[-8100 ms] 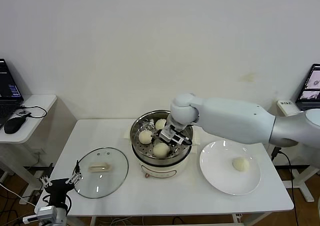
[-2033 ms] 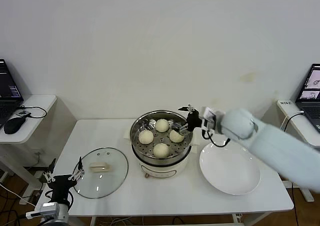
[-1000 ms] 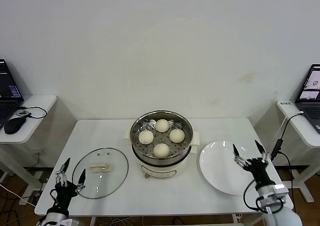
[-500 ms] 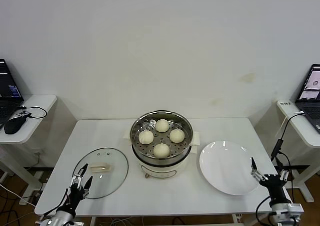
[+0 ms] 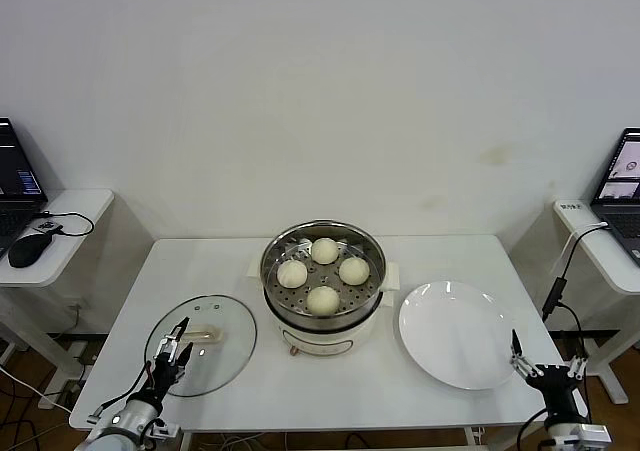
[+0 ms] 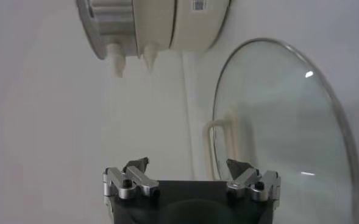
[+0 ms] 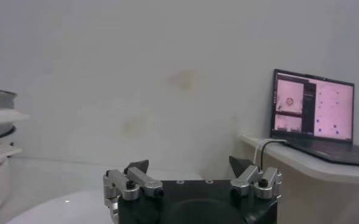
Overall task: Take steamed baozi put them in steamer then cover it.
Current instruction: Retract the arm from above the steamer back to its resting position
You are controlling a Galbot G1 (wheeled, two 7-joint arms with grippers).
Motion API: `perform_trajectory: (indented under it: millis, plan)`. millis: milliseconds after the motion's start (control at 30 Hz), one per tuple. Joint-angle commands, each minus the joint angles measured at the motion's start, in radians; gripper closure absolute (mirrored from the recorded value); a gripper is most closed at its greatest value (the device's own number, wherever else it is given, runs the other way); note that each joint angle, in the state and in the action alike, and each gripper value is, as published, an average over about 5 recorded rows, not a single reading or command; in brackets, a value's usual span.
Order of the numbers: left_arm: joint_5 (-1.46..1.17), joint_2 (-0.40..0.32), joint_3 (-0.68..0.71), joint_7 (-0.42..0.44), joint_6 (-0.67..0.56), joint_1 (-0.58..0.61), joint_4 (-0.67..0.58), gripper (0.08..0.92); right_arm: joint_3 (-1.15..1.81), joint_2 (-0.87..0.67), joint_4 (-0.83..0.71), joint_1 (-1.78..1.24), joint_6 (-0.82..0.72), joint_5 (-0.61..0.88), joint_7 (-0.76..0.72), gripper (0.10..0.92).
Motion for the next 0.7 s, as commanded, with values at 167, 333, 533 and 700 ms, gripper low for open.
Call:
perform_trajectory:
  millis: [167, 333, 533, 700]
  plan:
    - [0.023, 0.004, 0.032, 0.01, 0.003, -0.143, 0.098, 0.177, 0.013, 0.011, -0.023, -0.014, 0.024, -0.023, 0.001, 0.203]
    - [0.018, -0.006, 0.041, 0.018, 0.012, -0.186, 0.13, 0.177, 0.008, 0.016, -0.036, -0.011, 0.03, -0.033, 0.001, 0.203]
    - [0.002, -0.008, 0.051, 0.02, 0.014, -0.219, 0.167, 0.177, 0.002, 0.018, -0.044, -0.013, 0.032, -0.043, 0.0, 0.203]
    - [-0.012, -0.012, 0.06, 0.022, 0.017, -0.223, 0.18, 0.177, -0.004, 0.019, -0.048, -0.013, 0.031, -0.048, -0.001, 0.202]
